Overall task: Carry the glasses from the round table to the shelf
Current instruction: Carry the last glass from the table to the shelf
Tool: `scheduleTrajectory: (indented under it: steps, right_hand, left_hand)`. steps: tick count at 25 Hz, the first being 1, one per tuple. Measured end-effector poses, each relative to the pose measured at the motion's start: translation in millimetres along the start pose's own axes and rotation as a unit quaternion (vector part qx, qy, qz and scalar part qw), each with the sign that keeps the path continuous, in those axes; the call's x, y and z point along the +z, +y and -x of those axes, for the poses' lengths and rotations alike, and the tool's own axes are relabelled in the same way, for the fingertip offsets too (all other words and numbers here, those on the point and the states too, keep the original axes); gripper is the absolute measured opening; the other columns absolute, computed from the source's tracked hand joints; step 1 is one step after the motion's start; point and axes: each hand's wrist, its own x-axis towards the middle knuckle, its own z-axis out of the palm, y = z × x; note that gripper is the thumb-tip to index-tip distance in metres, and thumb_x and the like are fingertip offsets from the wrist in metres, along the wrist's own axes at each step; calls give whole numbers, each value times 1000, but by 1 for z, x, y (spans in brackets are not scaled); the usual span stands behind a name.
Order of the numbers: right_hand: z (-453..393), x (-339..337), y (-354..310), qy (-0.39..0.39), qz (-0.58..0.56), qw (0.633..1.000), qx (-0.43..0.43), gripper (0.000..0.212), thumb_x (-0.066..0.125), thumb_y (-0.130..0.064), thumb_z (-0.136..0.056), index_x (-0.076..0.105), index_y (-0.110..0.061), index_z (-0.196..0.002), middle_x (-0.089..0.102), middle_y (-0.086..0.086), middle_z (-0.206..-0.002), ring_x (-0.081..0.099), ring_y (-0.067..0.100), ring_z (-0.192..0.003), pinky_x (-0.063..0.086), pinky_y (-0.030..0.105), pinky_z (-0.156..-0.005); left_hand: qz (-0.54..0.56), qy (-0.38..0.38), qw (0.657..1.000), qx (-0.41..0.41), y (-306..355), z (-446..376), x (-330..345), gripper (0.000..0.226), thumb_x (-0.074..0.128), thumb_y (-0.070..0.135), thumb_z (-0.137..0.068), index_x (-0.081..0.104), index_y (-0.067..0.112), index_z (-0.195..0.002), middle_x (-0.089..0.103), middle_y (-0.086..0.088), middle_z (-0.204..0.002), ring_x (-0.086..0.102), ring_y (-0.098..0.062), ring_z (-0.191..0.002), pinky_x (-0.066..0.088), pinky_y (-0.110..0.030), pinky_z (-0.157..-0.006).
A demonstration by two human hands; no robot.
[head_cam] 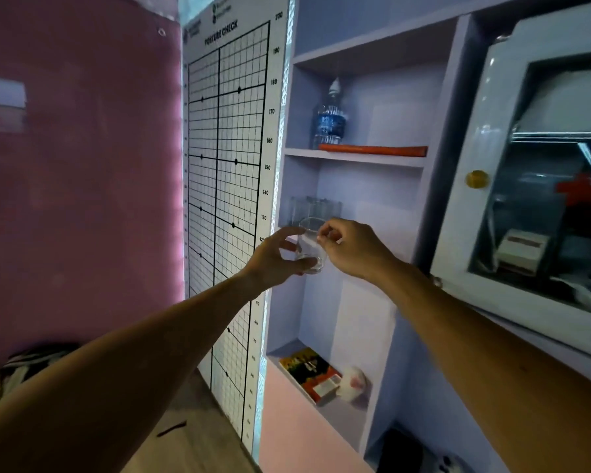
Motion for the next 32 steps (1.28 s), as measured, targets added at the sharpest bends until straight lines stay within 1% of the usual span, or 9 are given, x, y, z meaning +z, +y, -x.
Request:
scheduleTrajectory:
  steps: [3, 7, 9, 11, 15, 20, 24, 29, 32]
  right_hand:
    - [-36, 14, 7, 10, 7, 1000, 2, 20, 56, -26, -98, 63, -13, -112, 69, 6, -111, 58, 15, -90, 47, 25, -83]
    - [-75, 26, 25, 50, 18, 998, 16, 17, 57, -25, -97, 64, -13, -108, 69, 5, -104, 62, 18, -89, 45, 24, -79]
    - [-88, 30, 38, 65, 22, 997, 29, 16, 57, -25, -97, 64, -14, -107, 69, 4, -103, 62, 18, -89, 48, 26, -79]
    - [-96, 32, 50, 74, 26, 996, 38, 15, 56, -25, -97, 63, -15, -105, 68, 2, -101, 61, 17, -87, 48, 25, -78]
    - [-114, 33, 80, 80, 30, 995, 58, 13, 53, -23, -98, 61, -15, -105, 63, -1, -94, 58, 17, -83, 43, 23, -72]
    - [-125, 40, 105, 106, 15, 990, 93, 15, 50, -26, -97, 59, -18, -106, 66, 1, -95, 60, 18, -83, 48, 26, -70]
    - [-132, 41, 112, 120, -4, 985, 121, 15, 48, -26, -96, 59, -20, -105, 64, -1, -91, 59, 15, -79, 46, 27, -67]
    - [-144, 45, 117, 144, -1, 975, 168, 18, 51, -28, -96, 55, -23, -112, 63, 1, -93, 59, 20, -80, 41, 24, -60]
    - [-155, 50, 119, 169, 20, 964, 202, 21, 54, -28, -94, 52, -24, -114, 62, 0, -101, 61, 21, -87, 51, 30, -72]
  left_hand:
    - [3, 0, 1000, 15, -22, -39, -10, 66, 81, 17, -78, 51, 20, -137, 61, -5, -118, 69, -27, -95, 54, -13, -54]
    - [-19, 2, 998, 54, -48, -93, -8, 63, 84, 26, -75, 55, 23, -131, 66, 2, -109, 71, -18, -88, 63, -32, -68]
    - [-39, 6, 998, 58, -58, -112, 1, 66, 85, 32, -72, 54, 25, -130, 66, 12, -100, 71, -14, -86, 61, -32, -75]
    - [-49, 11, 997, 58, -64, -126, 12, 66, 86, 37, -70, 53, 25, -126, 68, 10, -102, 69, -13, -92, 59, -31, -81]
    - [-42, 14, 998, 53, -71, -153, 32, 63, 86, 42, -66, 52, 23, -116, 68, 4, -109, 69, -14, -94, 59, -30, -78]
    - [-114, 5, 991, 75, -71, -170, 50, 53, 84, 47, -69, 54, 21, -106, 66, 6, -99, 67, -13, -90, 53, -20, -67]
    - [-167, -1, 979, 116, -71, -184, 60, 42, 79, 48, -73, 55, 22, -95, 68, 3, -91, 67, -16, -82, 59, -33, -72]
    - [-187, -31, 971, 149, -77, -202, 65, 31, 73, 44, -83, 56, 23, -98, 65, 6, -88, 67, -16, -80, 54, -25, -69]
    - [-179, -62, 970, 149, -80, -210, 65, 30, 71, 39, -85, 56, 23, -106, 67, 5, -96, 65, -13, -86, 51, -25, -74]
